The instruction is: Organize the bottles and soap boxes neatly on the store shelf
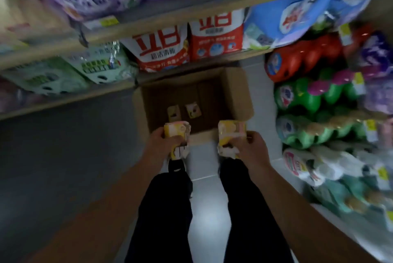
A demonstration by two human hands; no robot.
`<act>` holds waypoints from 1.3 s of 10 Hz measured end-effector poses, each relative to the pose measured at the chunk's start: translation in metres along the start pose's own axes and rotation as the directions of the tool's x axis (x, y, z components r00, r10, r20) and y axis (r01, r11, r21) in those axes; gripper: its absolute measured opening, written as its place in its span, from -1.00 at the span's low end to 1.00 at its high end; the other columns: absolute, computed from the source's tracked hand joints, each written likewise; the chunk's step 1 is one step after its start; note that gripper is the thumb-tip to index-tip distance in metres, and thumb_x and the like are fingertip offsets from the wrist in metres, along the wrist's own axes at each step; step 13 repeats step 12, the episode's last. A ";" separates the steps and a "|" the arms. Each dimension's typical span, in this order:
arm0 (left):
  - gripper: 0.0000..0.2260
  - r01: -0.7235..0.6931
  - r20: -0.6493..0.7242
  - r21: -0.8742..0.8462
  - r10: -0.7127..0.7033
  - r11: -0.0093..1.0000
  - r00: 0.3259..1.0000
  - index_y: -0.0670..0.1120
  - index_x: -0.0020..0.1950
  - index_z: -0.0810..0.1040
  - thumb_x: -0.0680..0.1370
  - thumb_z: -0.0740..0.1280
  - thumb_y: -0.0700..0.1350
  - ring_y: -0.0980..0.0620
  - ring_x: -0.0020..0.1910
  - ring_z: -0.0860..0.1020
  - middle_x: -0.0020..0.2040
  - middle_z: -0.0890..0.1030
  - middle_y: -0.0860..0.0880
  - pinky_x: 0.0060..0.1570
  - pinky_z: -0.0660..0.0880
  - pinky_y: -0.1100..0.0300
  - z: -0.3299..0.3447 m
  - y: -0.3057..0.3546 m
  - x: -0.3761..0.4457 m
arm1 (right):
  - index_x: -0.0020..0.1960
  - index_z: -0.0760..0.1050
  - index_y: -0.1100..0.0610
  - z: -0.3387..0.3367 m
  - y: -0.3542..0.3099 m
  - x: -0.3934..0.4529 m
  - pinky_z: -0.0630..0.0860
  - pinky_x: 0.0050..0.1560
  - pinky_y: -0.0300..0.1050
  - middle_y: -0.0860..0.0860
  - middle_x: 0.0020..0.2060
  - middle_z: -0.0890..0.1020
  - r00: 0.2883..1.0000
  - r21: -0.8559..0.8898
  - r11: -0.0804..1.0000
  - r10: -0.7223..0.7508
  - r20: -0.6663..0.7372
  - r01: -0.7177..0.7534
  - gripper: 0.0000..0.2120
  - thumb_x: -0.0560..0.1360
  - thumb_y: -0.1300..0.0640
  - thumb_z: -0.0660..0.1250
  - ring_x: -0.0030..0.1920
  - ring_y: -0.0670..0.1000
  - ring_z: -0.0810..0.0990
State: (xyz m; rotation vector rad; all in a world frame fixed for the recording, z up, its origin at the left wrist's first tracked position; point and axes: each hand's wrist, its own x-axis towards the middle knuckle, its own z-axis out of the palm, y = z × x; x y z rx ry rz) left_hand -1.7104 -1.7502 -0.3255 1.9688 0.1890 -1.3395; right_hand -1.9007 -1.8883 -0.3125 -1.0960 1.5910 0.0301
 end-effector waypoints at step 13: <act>-0.96 0.065 -0.083 0.131 -0.054 0.989 0.995 -0.02 -0.14 0.60 0.49 0.40 -0.07 -0.29 0.05 0.61 0.00 0.64 -0.30 0.05 0.55 -0.11 -0.004 -0.075 0.067 | 0.23 0.50 0.16 0.059 0.004 0.069 0.41 0.07 -0.11 0.12 0.13 0.58 0.925 -0.662 0.674 -0.089 0.368 0.328 -0.67 0.55 -0.01 0.29 0.13 0.12 0.54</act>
